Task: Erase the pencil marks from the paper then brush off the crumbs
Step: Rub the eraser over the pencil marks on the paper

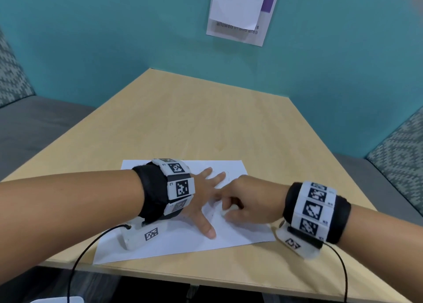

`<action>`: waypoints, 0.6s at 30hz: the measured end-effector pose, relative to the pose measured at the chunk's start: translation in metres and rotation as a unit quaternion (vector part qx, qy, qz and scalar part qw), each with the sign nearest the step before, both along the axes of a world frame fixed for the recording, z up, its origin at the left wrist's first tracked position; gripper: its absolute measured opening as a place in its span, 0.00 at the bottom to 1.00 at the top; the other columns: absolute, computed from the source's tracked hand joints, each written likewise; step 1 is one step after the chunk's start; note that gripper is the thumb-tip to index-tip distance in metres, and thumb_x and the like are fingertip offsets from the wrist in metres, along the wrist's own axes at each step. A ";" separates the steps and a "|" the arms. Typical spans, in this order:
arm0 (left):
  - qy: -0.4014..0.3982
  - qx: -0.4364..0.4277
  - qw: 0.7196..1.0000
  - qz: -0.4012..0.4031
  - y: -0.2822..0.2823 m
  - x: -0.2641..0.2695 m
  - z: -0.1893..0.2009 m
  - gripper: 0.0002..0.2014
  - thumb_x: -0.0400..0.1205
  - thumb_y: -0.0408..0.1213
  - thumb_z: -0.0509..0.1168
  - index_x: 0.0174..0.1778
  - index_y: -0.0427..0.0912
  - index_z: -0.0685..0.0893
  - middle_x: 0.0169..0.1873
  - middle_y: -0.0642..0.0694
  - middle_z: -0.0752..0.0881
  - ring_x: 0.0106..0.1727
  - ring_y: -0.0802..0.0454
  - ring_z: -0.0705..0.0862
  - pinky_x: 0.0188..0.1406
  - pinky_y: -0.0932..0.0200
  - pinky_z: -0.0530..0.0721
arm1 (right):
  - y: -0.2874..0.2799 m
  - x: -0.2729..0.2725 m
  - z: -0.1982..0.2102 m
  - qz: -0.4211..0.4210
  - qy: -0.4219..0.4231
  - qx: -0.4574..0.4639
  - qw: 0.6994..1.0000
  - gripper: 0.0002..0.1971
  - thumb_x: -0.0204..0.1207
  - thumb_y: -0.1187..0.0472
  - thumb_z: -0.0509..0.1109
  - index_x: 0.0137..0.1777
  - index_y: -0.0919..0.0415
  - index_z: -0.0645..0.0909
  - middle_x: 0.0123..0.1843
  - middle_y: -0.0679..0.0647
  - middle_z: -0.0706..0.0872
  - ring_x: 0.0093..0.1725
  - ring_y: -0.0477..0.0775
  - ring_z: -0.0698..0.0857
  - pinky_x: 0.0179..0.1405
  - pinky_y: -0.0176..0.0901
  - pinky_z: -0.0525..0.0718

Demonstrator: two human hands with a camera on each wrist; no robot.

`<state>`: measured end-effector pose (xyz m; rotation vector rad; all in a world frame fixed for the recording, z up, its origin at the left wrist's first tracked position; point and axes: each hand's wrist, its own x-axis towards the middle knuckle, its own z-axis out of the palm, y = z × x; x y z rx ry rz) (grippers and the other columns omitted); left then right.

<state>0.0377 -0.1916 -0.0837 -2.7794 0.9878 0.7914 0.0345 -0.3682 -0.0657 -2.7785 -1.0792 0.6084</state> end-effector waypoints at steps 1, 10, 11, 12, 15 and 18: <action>0.002 0.004 1.000 0.000 0.001 0.000 -0.001 0.54 0.74 0.68 0.70 0.85 0.68 0.37 0.85 0.50 0.29 0.85 0.39 0.30 0.79 0.28 0.39 | -0.003 0.008 0.003 -0.018 -0.015 -0.008 1.000 0.02 0.75 0.57 0.70 0.44 0.53 0.79 0.34 0.43 0.79 0.32 0.41 0.75 0.37 0.39 0.73; 0.001 0.011 1.000 -0.003 0.000 0.001 0.001 0.57 0.74 0.67 0.70 0.84 0.65 0.32 0.85 0.49 0.30 0.85 0.39 0.30 0.79 0.29 0.39 | -0.009 -0.006 0.004 -0.014 -0.012 -0.006 1.000 0.02 0.74 0.59 0.69 0.44 0.56 0.80 0.31 0.41 0.77 0.29 0.42 0.74 0.31 0.34 0.74; 0.001 0.014 1.000 0.000 0.000 0.002 0.000 0.57 0.74 0.68 0.69 0.84 0.65 0.31 0.85 0.50 0.29 0.85 0.39 0.30 0.79 0.27 0.40 | -0.014 0.001 0.008 -0.036 -0.022 -0.001 0.999 0.01 0.74 0.59 0.70 0.42 0.55 0.80 0.31 0.41 0.78 0.29 0.42 0.75 0.31 0.33 0.72; 0.000 0.017 1.000 0.002 0.000 0.002 -0.002 0.58 0.73 0.69 0.69 0.84 0.66 0.30 0.85 0.51 0.29 0.86 0.40 0.30 0.79 0.25 0.42 | -0.018 0.005 0.008 -0.052 -0.027 0.004 0.998 0.02 0.73 0.59 0.70 0.41 0.54 0.79 0.31 0.42 0.79 0.29 0.42 0.75 0.31 0.33 0.72; -0.002 0.012 1.000 0.004 0.002 0.002 -0.004 0.58 0.72 0.69 0.70 0.84 0.65 0.32 0.85 0.51 0.29 0.86 0.39 0.30 0.78 0.25 0.41 | -0.010 -0.013 0.003 -0.010 -0.008 -0.003 1.000 0.04 0.73 0.59 0.68 0.42 0.59 0.81 0.32 0.49 0.82 0.29 0.45 0.74 0.31 0.39 0.75; -0.002 0.015 1.000 -0.003 0.001 0.003 -0.004 0.58 0.72 0.70 0.69 0.85 0.64 0.32 0.85 0.50 0.29 0.86 0.39 0.30 0.78 0.25 0.40 | -0.009 -0.019 0.003 -0.003 0.019 0.001 1.000 0.05 0.74 0.57 0.69 0.45 0.57 0.82 0.32 0.45 0.80 0.29 0.44 0.74 0.33 0.40 0.77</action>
